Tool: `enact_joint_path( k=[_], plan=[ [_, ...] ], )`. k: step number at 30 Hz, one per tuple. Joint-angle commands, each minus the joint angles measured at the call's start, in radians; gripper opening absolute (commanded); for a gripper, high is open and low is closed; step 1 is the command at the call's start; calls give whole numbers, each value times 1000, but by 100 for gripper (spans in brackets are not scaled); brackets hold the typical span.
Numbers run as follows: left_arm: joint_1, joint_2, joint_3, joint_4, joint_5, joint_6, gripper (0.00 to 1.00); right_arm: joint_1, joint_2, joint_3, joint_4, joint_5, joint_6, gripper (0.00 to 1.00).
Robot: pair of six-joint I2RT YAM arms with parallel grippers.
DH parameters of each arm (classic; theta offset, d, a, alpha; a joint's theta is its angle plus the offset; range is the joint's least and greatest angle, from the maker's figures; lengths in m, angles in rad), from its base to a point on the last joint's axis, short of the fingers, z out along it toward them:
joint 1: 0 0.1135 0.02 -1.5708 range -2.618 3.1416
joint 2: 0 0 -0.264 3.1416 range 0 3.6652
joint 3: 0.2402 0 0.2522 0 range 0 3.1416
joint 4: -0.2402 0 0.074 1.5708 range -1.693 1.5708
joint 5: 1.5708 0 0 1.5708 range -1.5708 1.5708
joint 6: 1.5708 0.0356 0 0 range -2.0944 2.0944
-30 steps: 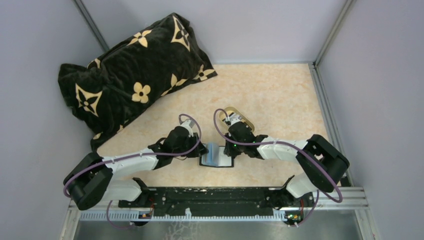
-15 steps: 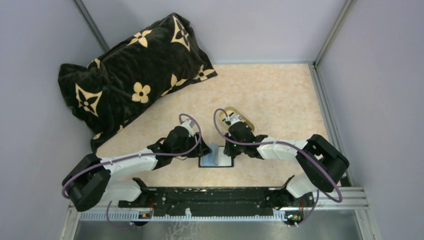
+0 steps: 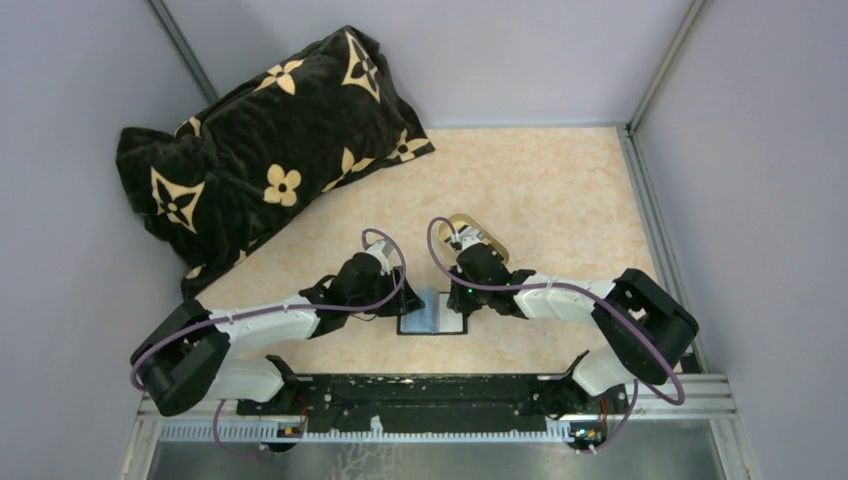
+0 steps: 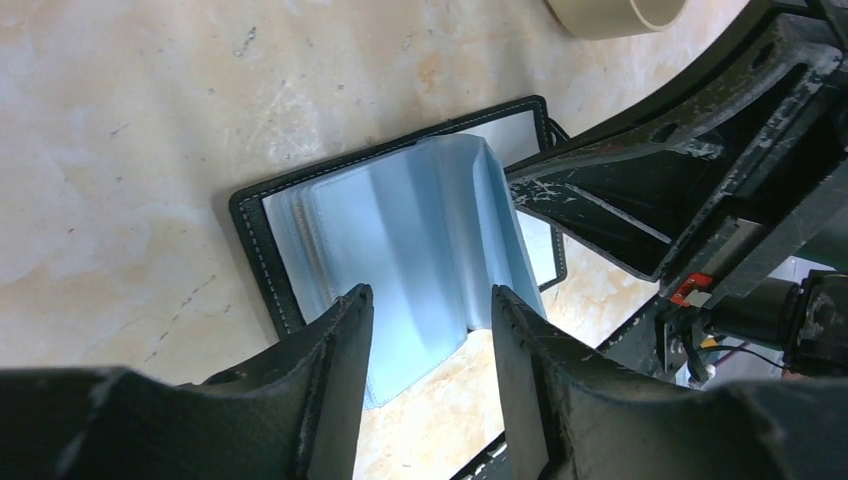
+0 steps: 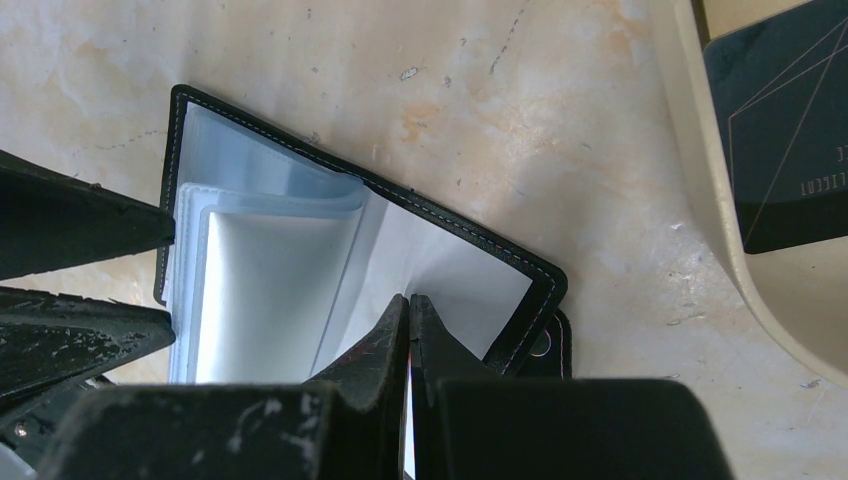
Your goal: Take the credit cards out of the card holder
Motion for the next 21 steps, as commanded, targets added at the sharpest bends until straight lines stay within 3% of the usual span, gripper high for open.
enact_joint_path(
  k=[1, 6, 14, 21],
  plan=[
    [-21, 27, 40, 57, 29, 0, 53, 8, -11, -19, 9, 9, 2, 0],
    [-55, 103, 109, 62, 26, 9, 53, 8, -137, -52, 24, 45, 17, 0],
    [-74, 208, 133, 153, 54, -32, 54, 8, -399, -18, -117, 139, -23, 0],
    [-80, 268, 165, 195, 108, -42, 59, 10, -364, -15, -95, 67, -20, 0]
  ],
)
